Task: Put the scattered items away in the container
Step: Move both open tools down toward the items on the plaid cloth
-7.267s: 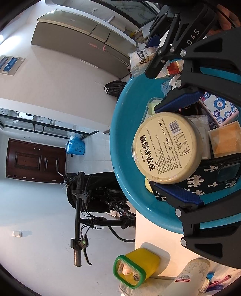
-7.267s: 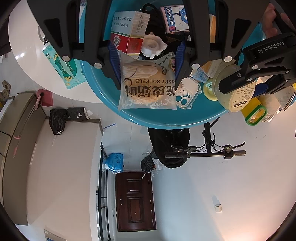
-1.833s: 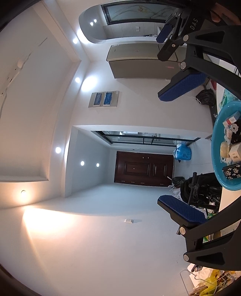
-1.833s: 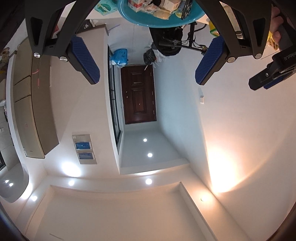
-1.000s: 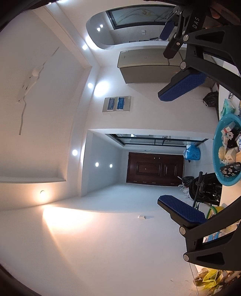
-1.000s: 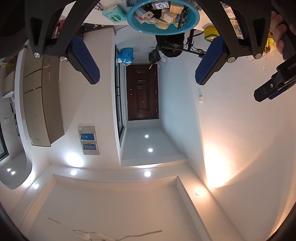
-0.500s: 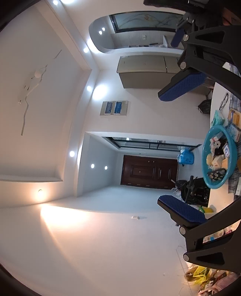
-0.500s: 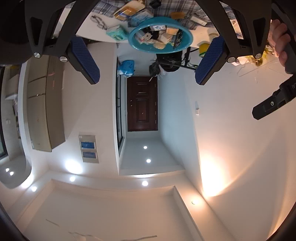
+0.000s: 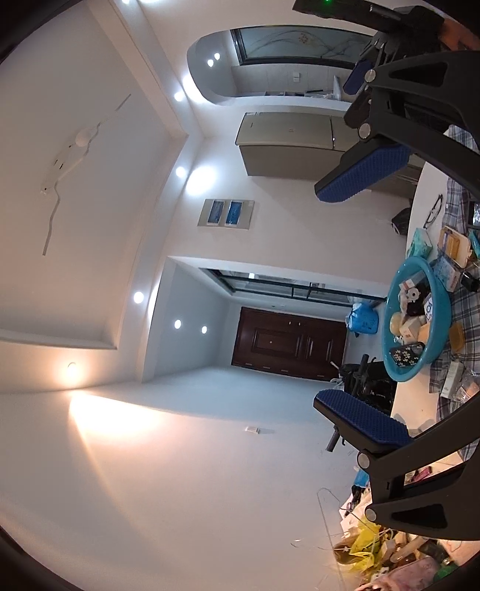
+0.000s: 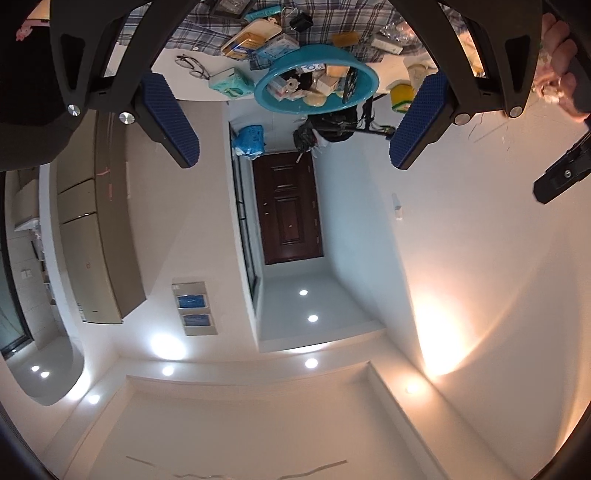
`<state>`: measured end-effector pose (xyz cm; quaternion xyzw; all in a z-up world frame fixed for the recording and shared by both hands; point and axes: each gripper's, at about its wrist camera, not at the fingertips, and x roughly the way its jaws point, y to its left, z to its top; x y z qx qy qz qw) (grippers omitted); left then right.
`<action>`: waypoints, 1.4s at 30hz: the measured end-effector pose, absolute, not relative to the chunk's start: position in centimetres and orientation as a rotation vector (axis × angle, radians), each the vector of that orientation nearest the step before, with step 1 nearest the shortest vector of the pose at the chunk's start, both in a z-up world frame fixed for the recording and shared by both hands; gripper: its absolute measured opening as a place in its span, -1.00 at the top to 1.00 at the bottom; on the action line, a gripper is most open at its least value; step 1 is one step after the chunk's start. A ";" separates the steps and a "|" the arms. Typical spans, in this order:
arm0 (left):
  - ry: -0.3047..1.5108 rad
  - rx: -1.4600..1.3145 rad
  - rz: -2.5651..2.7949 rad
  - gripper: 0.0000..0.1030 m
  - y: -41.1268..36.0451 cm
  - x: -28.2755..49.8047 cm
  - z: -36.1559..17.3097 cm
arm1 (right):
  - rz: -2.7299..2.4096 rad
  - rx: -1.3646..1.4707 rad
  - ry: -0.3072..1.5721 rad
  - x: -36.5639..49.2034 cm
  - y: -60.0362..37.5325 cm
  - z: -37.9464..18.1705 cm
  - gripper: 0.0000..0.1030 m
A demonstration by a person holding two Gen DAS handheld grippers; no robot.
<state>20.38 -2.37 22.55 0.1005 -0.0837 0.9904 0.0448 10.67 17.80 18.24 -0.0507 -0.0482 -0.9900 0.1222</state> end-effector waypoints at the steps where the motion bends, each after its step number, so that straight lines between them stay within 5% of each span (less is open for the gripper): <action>1: -0.266 0.304 3.026 -1.00 -2.5 19.9 21.5 | -2.884 -0.157 -0.117 10.5 17.4 17.4 -1.00; 7: -0.291 0.139 3.023 -1.00 -2.0 14.9 16.7 | -2.936 -0.053 -0.040 7.0 15.9 12.5 -1.00; 14: -0.259 -0.179 2.991 -1.00 -1.5 7.9 11.4 | -2.924 0.178 -0.170 2.0 16.9 7.4 -1.00; 23: -0.255 -0.442 3.025 -1.00 -2.5 4.5 7.6 | -2.990 0.327 0.003 -0.4 15.1 5.5 -1.00; 42: -0.317 -0.688 3.053 -1.00 -5.6 3.7 3.9 | -2.978 0.503 -0.105 -1.2 18.2 2.9 -1.00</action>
